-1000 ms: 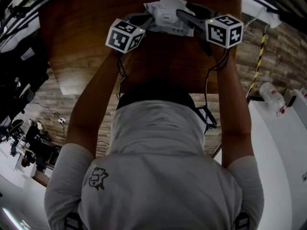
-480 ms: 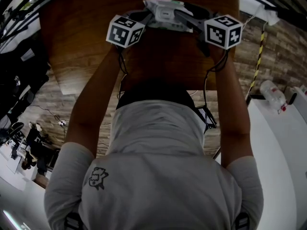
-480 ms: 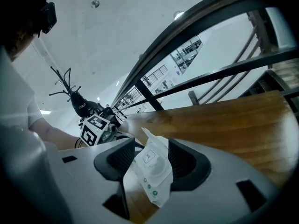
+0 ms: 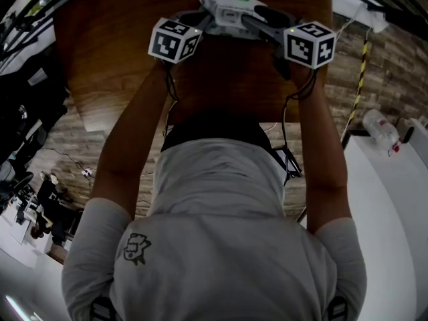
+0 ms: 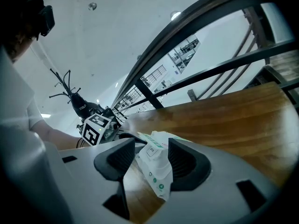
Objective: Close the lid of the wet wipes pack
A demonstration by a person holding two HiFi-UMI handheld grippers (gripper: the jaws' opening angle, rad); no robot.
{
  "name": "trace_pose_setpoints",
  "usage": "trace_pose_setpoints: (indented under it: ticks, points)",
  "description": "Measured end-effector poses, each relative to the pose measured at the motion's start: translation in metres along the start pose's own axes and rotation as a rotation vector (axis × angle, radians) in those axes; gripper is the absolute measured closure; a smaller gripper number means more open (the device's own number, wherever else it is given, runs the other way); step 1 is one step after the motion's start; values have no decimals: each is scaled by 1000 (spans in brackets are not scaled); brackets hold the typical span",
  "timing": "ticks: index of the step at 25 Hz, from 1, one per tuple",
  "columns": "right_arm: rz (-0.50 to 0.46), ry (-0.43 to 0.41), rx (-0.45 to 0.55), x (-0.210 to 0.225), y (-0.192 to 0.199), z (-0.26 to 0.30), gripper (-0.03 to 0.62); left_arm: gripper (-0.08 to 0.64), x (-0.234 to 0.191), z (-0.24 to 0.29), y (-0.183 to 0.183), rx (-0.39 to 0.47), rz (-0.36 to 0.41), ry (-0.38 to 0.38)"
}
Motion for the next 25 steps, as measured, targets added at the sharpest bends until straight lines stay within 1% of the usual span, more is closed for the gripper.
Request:
trace_pose_setpoints:
  ticks: [12, 18, 25]
  points:
    - [16, 12, -24, -1, 12, 3, 384, 546, 0, 0, 0, 9, -8, -1]
    - [-15, 46, -48, 3, 14, 8, 385, 546, -1, 2, -1, 6, -1, 0]
    - [-31, 50, -88, 0, 19, 18, 385, 546, 0, 1, 0, 10, -4, 0]
Point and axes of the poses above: the fingertips, and each gripper's own axes: z forward along the fingers, x to its right, y out of its underside, the point moved 4 cm from there along -z, backward along the fingers, and after that the axes turned 3 degrees about -x, right-handed, at the moved point
